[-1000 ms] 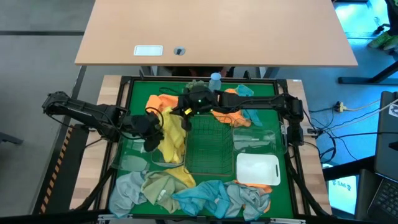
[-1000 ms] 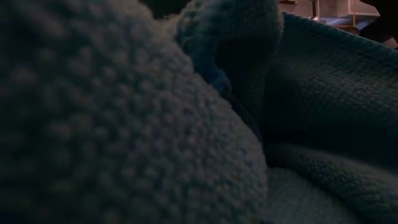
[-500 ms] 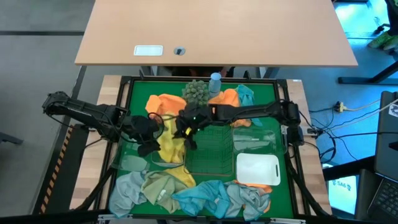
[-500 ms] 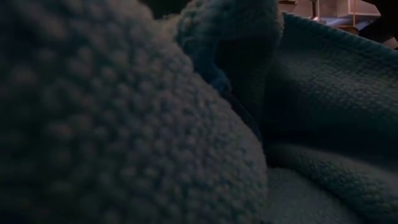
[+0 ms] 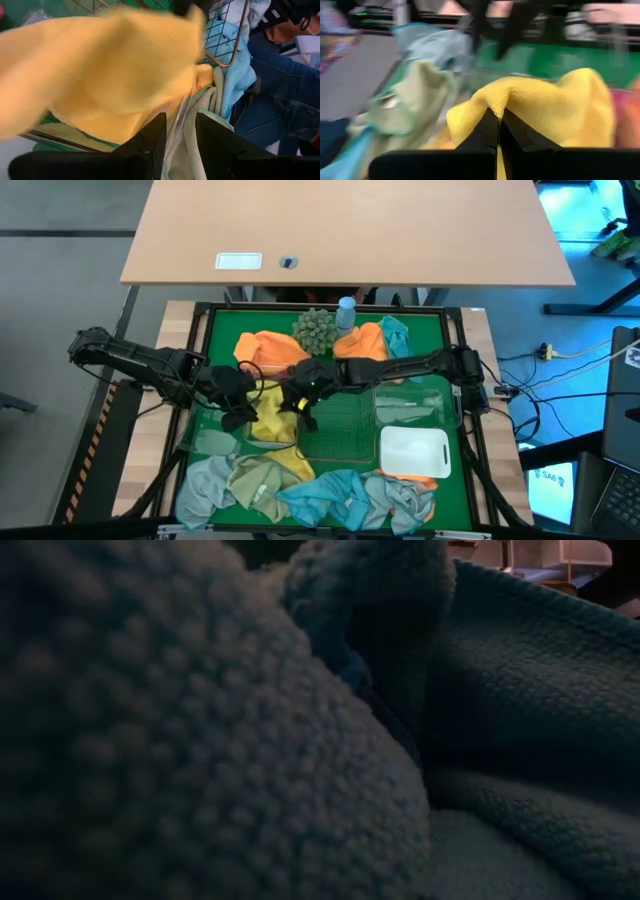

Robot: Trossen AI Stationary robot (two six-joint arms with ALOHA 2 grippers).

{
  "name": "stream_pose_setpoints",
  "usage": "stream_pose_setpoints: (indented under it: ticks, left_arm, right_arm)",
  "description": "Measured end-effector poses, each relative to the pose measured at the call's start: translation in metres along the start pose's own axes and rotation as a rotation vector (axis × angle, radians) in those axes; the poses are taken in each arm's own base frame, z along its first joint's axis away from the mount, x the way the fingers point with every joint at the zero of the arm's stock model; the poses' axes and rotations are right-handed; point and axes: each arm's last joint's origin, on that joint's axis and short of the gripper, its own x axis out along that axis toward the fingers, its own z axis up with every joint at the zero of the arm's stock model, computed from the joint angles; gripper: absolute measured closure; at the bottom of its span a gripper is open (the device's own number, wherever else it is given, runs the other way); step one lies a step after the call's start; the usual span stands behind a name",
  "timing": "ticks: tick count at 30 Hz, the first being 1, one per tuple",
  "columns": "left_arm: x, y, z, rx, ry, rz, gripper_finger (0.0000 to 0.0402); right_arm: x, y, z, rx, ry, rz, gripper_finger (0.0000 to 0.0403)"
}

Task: Sort microfiber towel by color & place in baskets
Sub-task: Put the top right yellow microfiber cloth into the middle transparent bin

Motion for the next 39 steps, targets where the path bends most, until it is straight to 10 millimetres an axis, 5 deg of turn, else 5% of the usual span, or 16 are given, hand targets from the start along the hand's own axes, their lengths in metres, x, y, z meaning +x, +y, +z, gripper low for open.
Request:
stream_pose_setpoints:
  ticks: [8,26,39]
  left_arm:
    - [0.0,0.0,0.0,-0.003,-0.011,0.01,0.0303]
    - [0.0,0.001,0.001,0.0,-0.017,0.017,0.0303]
    - [0.0,0.001,0.001,0.001,-0.019,0.018,0.0303]
  right_arm:
    - [0.007,-0.02,-0.018,0.047,0.115,-0.128,0.0397]
    - [0.006,-0.017,-0.036,0.132,0.294,-0.131,0.0396]
    - [0.009,-0.017,-0.024,0.104,0.164,-0.091,0.0395]
